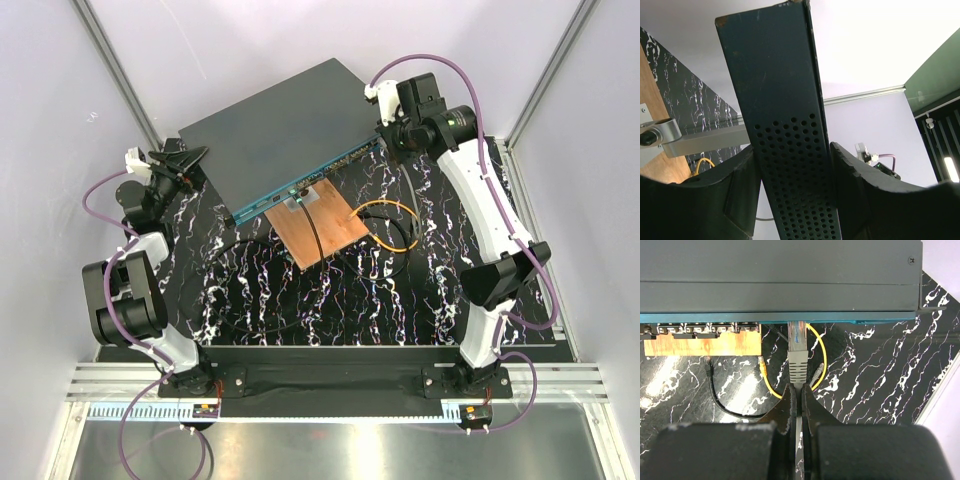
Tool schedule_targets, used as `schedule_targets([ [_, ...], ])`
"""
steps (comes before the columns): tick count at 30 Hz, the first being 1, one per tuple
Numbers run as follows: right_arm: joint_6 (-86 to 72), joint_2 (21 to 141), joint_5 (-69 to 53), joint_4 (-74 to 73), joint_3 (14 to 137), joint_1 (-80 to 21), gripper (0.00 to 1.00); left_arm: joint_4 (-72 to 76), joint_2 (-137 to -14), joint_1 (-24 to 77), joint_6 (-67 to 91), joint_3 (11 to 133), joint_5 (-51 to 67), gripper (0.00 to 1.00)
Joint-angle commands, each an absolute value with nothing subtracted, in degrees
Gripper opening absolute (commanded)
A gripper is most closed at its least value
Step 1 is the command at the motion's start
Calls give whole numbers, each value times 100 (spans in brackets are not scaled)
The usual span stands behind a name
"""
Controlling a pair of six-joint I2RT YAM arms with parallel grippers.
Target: Insert the plug into the switch port
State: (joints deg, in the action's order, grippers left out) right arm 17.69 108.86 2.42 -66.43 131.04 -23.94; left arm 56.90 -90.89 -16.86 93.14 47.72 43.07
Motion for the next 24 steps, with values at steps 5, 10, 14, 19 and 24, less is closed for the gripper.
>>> schedule_targets([
  [5,1775,10986,211,-6530,13465,-2548,0,6144,-8851,-1626,8877,4843,4333,0],
  [10,1811,10890,316,-6478,13307,-2751,0,6144,-8842,-1626,8886,4843,4324,0],
  [14,1802,10890,430,-6460,13289,-2760,0,6152,-8824,-1626,8903,4843,4307,0],
  [19,1767,10890,772,-6284,13289,-2760,0,6152,-8816,-1626,8912,4843,4307,0],
  [24,1767,11021,984,-6161,13491,-2698,0,6152,-8807,-1626,8921,4817,4315,0],
])
